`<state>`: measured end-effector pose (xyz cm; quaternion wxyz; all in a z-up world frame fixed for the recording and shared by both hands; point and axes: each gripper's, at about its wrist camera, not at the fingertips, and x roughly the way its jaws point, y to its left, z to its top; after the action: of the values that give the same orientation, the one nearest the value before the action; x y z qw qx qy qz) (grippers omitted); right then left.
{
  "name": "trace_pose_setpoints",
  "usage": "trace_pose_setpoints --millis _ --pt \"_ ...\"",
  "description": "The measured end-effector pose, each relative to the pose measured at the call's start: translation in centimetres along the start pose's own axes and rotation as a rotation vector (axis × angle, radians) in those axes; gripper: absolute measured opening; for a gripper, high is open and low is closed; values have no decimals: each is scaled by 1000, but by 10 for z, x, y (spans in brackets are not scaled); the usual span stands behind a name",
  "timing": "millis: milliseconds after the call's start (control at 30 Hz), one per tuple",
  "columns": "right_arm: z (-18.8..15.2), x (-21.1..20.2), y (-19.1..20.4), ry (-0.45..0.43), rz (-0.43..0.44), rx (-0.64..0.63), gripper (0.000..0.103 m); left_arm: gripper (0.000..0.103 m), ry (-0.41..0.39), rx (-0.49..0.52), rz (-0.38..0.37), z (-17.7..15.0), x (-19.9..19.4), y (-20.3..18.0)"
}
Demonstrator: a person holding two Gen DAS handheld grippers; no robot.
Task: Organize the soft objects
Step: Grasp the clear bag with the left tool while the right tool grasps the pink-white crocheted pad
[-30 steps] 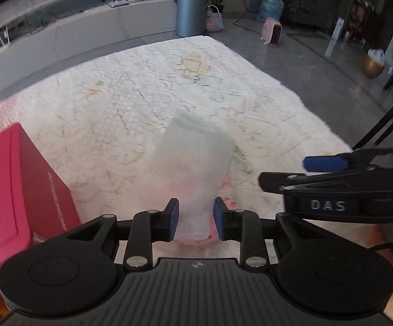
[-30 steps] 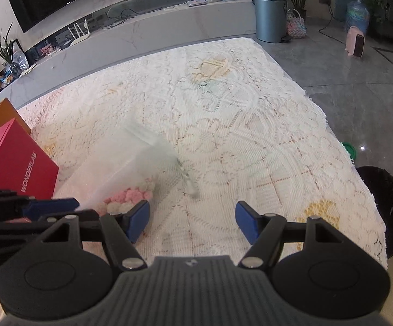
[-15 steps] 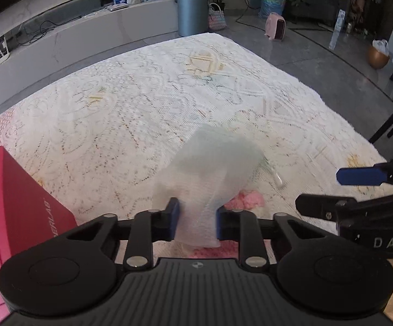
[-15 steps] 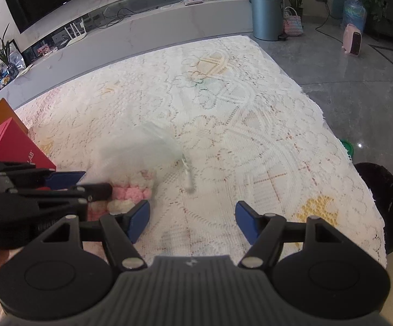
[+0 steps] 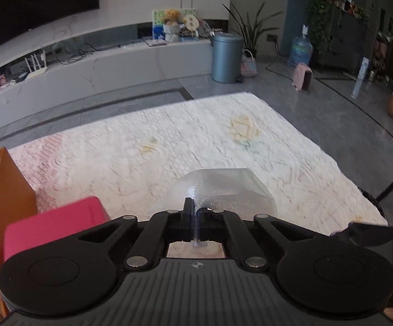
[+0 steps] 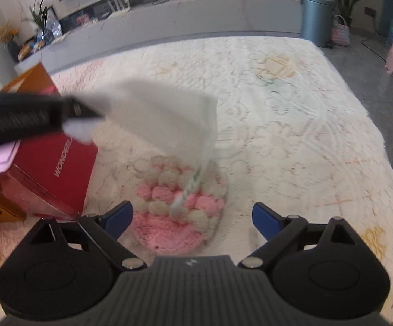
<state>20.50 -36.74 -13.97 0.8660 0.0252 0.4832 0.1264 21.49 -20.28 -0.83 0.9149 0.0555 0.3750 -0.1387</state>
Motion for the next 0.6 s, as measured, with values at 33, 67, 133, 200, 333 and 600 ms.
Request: trace_pose_setpoints --millis 33,67,133,200,333,600 --pt "1 6 3 17 -2 -8 93 2 -7 -5 12 2 -1 3" --pt "3 12 5 29 -6 -11 93 2 -10 -5 21 4 -1 6" --pt "2 20 7 47 -11 -18 93 2 -13 26 49 5 2 7" --pt "0 25 8 56 -13 -24 91 2 7 37 55 4 7 10" --pt "-2 24 9 69 21 -21 63 2 21 21 40 2 7 14" --pt "-2 -20 17 2 -7 -10 19 2 -33 -6 1 4 -30 23"
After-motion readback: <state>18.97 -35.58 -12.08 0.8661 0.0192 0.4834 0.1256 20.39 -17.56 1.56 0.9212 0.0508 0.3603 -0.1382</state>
